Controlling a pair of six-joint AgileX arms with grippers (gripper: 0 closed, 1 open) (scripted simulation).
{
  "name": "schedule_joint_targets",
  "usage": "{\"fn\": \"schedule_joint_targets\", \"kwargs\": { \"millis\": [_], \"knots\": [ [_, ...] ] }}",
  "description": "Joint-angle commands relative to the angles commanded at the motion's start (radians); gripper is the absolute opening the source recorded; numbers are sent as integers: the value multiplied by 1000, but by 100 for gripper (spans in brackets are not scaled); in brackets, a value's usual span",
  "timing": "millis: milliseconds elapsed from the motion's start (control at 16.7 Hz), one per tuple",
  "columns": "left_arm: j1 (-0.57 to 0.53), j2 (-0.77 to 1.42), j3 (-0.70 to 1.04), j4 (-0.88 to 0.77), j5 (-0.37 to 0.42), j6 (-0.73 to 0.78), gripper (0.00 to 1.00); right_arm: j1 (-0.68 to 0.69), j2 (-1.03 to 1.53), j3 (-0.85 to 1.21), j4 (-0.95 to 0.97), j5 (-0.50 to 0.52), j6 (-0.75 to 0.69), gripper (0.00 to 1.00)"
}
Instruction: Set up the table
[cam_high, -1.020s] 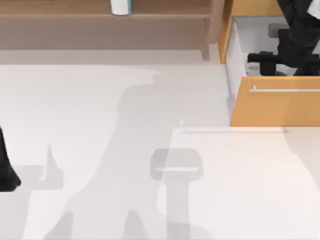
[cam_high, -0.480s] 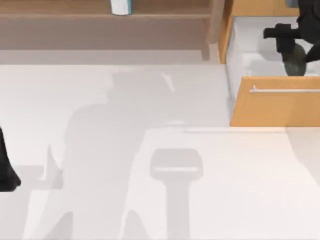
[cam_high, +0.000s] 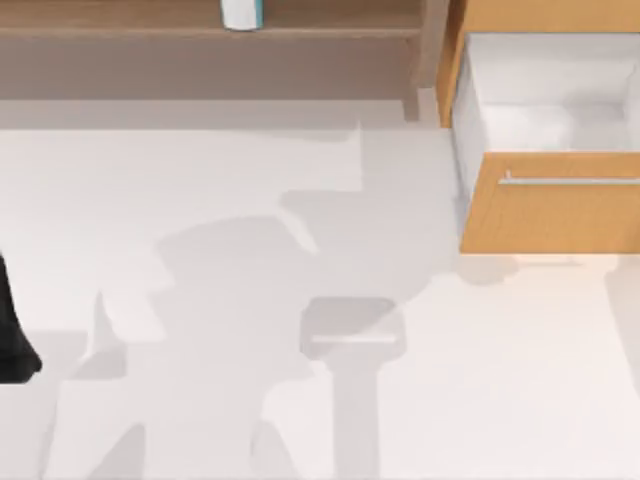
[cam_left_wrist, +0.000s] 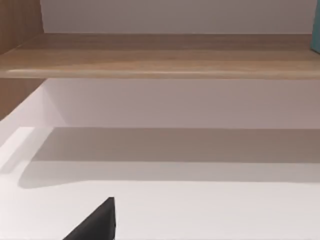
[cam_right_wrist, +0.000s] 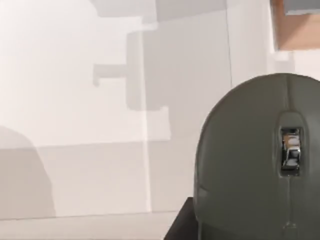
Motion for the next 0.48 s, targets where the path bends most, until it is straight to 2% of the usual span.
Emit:
{"fn": "schedule_joint_targets", "kwargs": {
  "millis": [480],
  "knots": [
    [0,0,0,0,0,0,100,-121,-388,-528,51,-21,-139,0]
  ]
}}
